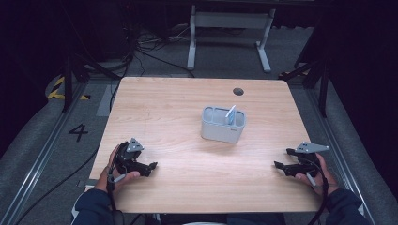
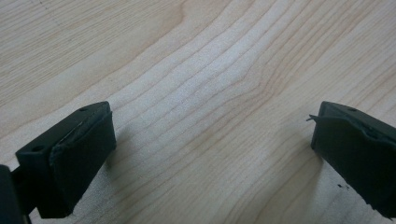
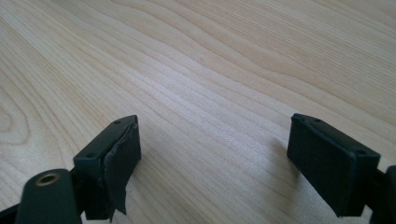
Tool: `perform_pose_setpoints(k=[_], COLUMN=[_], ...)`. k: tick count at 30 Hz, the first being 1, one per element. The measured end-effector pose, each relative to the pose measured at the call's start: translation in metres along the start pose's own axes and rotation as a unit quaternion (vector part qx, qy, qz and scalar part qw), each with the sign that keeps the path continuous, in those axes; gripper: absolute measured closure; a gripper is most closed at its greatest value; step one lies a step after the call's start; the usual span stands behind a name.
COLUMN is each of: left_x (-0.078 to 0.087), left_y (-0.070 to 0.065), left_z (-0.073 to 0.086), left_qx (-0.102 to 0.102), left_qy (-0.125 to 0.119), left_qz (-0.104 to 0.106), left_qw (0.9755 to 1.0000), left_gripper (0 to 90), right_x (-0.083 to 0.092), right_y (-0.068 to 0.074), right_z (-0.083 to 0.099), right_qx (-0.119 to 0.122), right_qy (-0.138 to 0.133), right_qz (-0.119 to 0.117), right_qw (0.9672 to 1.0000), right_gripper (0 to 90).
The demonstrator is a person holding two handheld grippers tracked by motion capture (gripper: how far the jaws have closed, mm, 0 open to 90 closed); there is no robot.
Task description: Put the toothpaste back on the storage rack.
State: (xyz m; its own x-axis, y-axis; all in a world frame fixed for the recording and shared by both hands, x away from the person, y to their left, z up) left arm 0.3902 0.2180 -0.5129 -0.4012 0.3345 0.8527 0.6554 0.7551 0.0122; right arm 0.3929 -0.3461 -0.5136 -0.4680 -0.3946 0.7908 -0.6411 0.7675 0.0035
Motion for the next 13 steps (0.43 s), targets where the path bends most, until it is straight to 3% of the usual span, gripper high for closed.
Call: perform_pose_setpoints(k=[13], left_x=[-0.0008], left_y=[-0.0017], left_z=[-0.0002], left_qx=[0.013], left_qy=[0.001], left_qz=[0.006], left_qw=[0.9999], left_gripper=[0.2], right_x=[-0.0003], right_y=[-0.0001], right_z=[-0.0003], right_qx=[0.003], right_qy=[0.000], right_qz=[-0.003], right_qw=[1.0000], right_gripper=[17.4])
Point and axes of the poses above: each handheld gripper's, and its own axes: x roughly backward along the jaws, z roughly out of its underside, y roughly to its left, the point moved 4 cm from there along -x, roughly forward along the jaws, and after that the axes turned 10 degrees about y, right-handed, at the moved point
